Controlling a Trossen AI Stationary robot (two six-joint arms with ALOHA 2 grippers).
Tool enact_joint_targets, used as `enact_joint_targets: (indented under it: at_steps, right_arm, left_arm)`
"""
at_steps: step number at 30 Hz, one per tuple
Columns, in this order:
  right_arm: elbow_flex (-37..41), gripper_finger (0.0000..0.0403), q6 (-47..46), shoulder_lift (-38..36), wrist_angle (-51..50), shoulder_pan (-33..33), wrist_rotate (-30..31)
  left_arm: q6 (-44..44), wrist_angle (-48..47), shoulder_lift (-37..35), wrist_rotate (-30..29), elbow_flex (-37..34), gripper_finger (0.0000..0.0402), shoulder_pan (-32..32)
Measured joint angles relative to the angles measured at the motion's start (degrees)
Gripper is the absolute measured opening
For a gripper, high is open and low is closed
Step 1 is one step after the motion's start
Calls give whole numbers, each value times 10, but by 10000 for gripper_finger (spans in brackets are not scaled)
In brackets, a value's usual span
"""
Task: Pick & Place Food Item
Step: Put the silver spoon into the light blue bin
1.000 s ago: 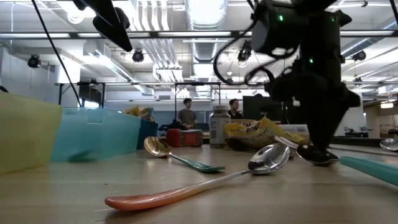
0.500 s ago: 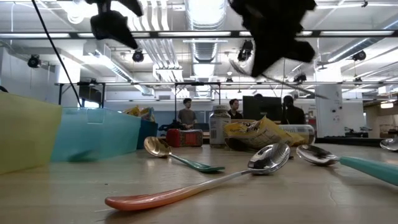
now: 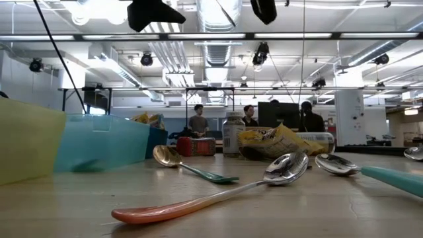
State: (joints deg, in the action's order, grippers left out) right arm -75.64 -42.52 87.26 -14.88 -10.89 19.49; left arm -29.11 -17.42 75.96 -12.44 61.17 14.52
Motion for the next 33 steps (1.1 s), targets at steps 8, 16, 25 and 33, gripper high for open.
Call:
enact_joint_targets:
  at_steps: [8, 16, 25, 33]
  right_arm:
    - [3, 10, 48, 0, 51, -5, -42]
    - [3, 10, 110, 0, 140, -6, -45]
    - [3, 11, 161, -2, 212, -6, -44]
    - [3, 11, 163, -16, 211, -6, -46]
  left_arm:
    - [43, 49, 0, -8, -28, 372, 0]
    - [52, 209, 0, 19, -50, 372, -1]
    - [54, 343, -2, 20, -72, 350, -10]
    - [67, 347, -1, 31, -72, 262, -10]
